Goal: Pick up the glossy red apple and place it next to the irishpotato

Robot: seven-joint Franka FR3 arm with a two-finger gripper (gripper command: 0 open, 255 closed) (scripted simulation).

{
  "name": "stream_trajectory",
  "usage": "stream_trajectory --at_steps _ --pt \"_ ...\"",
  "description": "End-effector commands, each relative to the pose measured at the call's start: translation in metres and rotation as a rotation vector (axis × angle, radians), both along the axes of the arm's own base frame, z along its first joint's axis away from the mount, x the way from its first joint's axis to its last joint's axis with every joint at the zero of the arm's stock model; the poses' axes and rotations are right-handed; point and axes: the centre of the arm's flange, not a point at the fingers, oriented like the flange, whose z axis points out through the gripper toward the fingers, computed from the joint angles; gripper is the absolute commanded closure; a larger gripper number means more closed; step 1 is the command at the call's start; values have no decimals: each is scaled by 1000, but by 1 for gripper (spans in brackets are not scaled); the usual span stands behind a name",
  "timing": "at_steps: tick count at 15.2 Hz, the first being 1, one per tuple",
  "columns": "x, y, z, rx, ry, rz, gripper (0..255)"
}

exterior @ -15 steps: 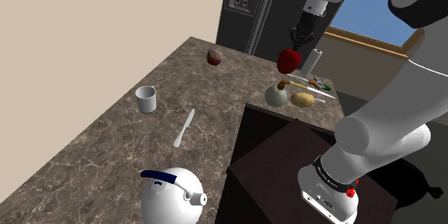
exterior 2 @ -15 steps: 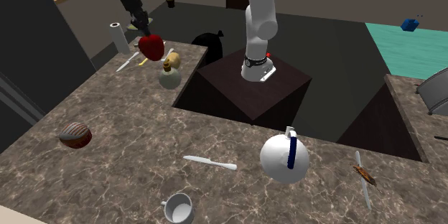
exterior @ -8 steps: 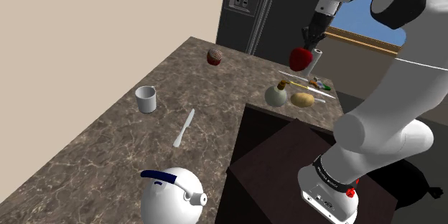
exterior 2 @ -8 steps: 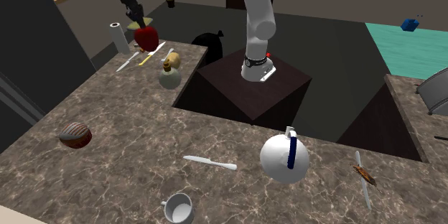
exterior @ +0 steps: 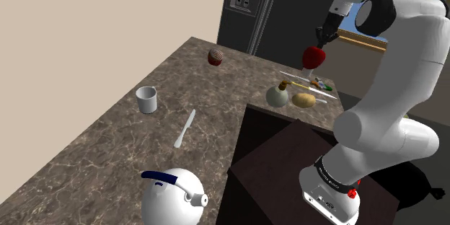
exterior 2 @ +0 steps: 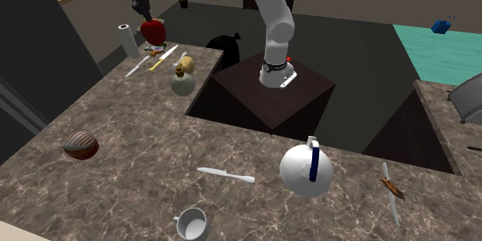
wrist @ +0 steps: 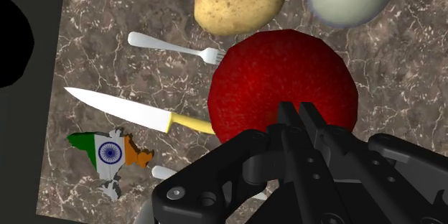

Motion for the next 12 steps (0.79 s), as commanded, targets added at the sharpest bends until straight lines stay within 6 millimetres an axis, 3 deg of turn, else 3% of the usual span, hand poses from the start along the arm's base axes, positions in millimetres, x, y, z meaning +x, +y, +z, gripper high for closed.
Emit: stream_trajectory --at_steps 1,4,12 --pt "-5 -28 -1 0 0 2 255" --pt "-13 -71 -1 0 0 2 255" --pt "-13 -71 -43 0 0 2 255"
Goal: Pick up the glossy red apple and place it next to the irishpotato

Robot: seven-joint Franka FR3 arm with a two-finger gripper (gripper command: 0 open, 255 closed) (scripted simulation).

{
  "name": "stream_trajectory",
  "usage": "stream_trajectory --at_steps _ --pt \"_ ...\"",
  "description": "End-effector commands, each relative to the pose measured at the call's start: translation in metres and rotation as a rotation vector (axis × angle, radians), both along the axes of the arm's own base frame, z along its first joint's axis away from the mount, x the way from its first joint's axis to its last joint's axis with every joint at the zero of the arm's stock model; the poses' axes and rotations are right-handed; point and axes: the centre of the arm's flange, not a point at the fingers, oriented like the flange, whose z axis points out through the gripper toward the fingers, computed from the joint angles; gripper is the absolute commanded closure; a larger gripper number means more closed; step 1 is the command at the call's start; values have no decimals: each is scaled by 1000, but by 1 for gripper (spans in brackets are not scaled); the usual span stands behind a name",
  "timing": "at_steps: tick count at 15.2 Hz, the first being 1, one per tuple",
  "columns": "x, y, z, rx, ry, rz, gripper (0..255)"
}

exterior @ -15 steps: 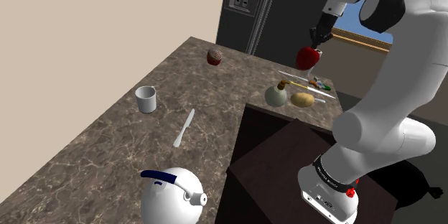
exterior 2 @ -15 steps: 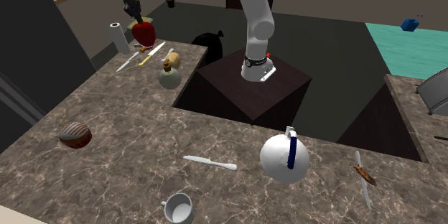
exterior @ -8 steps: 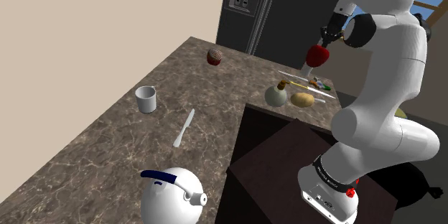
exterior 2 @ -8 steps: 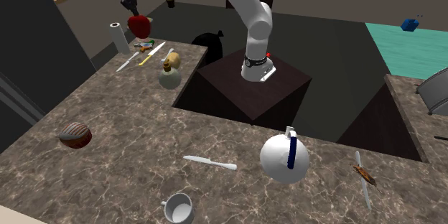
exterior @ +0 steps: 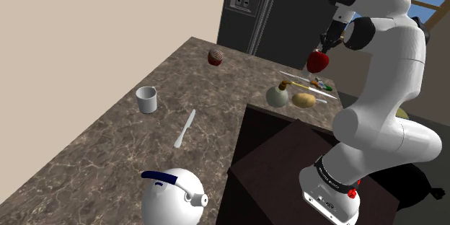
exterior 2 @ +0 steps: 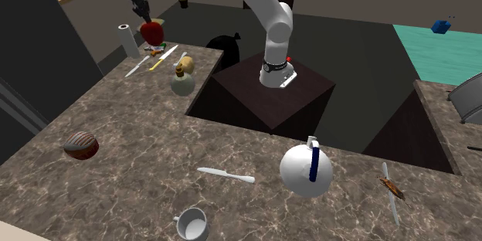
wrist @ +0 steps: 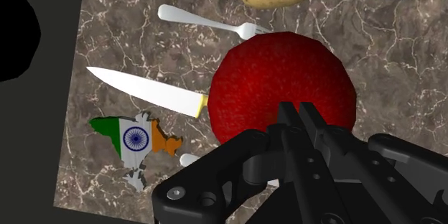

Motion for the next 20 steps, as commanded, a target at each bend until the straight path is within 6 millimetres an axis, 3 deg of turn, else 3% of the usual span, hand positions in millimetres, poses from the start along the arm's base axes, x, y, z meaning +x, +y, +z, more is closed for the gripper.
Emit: stream_trajectory --at_steps 1,20 --pt "-1 0 -11 -1 -1 0 255" --pt "-1 0 -111 -1 -1 0 255"
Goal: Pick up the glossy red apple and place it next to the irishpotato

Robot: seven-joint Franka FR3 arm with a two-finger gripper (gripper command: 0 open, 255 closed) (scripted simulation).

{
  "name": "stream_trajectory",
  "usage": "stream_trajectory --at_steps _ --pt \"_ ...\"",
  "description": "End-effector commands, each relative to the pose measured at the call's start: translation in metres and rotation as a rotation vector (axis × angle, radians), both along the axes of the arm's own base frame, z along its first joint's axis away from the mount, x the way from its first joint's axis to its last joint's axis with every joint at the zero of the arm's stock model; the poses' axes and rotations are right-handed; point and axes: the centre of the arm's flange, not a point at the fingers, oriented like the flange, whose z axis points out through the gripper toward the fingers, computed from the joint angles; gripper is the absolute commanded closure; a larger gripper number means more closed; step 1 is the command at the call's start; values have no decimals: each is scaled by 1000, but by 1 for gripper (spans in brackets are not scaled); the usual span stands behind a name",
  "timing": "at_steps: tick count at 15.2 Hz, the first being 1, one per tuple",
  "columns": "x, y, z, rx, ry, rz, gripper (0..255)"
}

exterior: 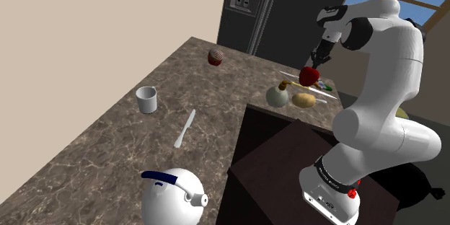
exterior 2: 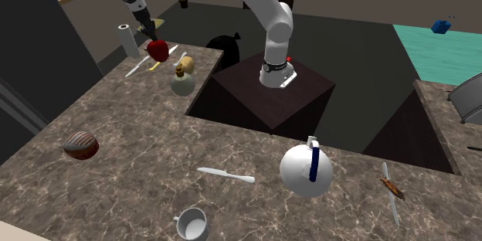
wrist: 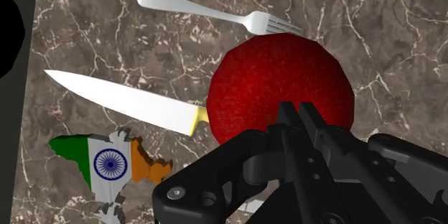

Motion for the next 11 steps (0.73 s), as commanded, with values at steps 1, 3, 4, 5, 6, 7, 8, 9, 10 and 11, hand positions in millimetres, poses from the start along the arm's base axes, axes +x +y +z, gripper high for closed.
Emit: stream_trajectory --at_steps 1,3,4,5,6,7,8,9,10,11 --pt "0 -1 -9 -1 0 0 255" --pt "0 -1 -20 -1 0 0 255" --pt "0 -1 -25 -1 0 0 255" --pt "0 -1 -30 -1 0 0 255" --pt "0 -1 -35 -1 0 0 255" --pt "0 -1 -41 -1 0 0 255" --pt "0 -1 -47 -1 0 0 255" --pt "0 -1 -47 -1 0 0 255" --pt "0 -1 -47 -1 0 0 255" --pt "0 -1 -47 -1 0 0 255"
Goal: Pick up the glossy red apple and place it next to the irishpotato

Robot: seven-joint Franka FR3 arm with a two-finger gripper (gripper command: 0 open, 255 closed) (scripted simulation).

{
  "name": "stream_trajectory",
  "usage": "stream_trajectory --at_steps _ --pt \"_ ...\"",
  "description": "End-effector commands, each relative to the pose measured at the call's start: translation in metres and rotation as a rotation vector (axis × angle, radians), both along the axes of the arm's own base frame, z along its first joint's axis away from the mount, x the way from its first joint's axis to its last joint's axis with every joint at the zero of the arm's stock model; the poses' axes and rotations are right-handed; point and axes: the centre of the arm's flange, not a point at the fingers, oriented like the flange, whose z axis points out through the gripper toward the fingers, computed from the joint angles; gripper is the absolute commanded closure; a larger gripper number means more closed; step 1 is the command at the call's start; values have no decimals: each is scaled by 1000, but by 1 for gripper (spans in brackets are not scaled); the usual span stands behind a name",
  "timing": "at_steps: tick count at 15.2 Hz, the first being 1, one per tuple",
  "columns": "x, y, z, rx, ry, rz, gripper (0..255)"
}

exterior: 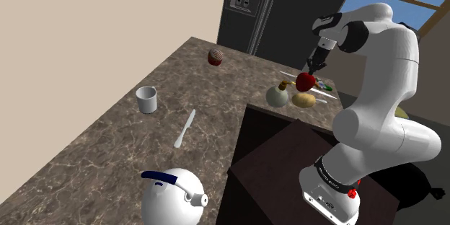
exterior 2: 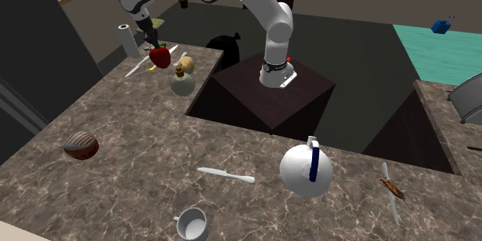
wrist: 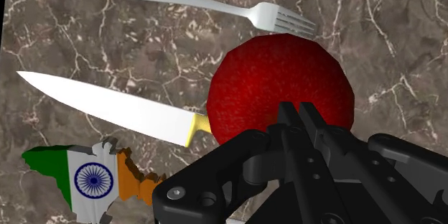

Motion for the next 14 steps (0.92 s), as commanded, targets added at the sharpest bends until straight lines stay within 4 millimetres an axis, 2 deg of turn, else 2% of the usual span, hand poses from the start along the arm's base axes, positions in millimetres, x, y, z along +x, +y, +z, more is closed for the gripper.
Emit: stream_trajectory --at_steps 1,5,6,11,14 --pt "0 0 0 0 0 0 255" --pt "0 0 0 0 0 0 255" --pt "0 0 0 0 0 0 0" --pt "0 0 0 0 0 0 0" --pt "5 -8 38 0 0 0 0"
